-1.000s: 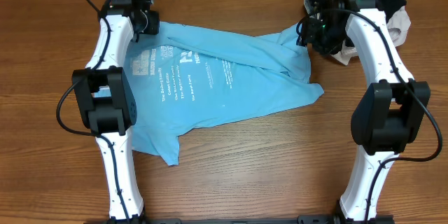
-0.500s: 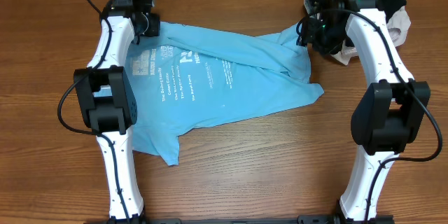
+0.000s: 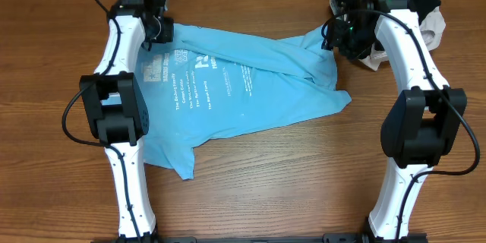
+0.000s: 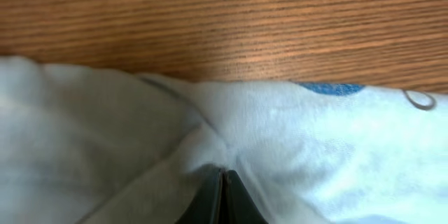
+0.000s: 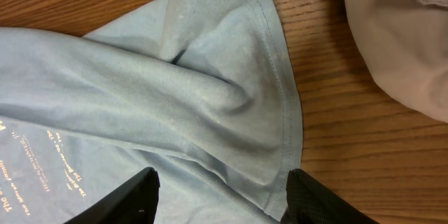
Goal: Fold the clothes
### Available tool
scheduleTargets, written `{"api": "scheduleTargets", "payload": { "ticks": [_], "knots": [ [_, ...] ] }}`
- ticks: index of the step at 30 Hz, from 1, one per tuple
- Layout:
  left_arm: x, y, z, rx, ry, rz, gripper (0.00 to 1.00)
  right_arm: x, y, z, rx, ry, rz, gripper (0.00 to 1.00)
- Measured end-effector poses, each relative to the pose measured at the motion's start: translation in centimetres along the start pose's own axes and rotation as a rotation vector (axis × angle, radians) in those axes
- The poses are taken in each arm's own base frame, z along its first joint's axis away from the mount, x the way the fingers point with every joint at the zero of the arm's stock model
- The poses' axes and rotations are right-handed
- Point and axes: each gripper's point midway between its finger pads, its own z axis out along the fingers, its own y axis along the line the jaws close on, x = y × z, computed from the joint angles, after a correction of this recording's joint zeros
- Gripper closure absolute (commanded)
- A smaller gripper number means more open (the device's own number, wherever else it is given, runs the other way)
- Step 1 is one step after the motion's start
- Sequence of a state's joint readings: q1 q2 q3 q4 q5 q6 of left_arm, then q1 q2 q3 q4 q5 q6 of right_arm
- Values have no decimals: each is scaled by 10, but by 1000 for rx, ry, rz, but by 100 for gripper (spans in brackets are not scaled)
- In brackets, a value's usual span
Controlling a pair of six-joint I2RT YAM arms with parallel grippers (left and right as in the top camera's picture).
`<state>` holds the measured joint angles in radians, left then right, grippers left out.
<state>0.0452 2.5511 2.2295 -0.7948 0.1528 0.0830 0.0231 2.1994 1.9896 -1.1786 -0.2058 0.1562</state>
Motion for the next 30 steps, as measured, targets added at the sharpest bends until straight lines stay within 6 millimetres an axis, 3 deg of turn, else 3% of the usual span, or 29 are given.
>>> {"api": "scheduleTargets", "payload": {
  "ticks": [10,15,18,21,27,30],
  "knots": [
    [-18,-4,-44,-7,14,-65,96,0,0,0,0,0,0,38],
    [-19,1,-45,-34,10,-85,29,0,0,0,0,0,0,38],
    [-29,5,-41,-52,-35,-83,18,0,0,0,0,0,0,38],
    [-33,9,-30,-63,-73,-83,22,0,0,0,0,0,0,38],
    [-21,11,-13,-65,-52,-79,47,0,0,0,0,-1,0,38],
    [-19,11,-9,-66,-46,-78,50,0,0,0,0,0,0,38]
  ]
}}
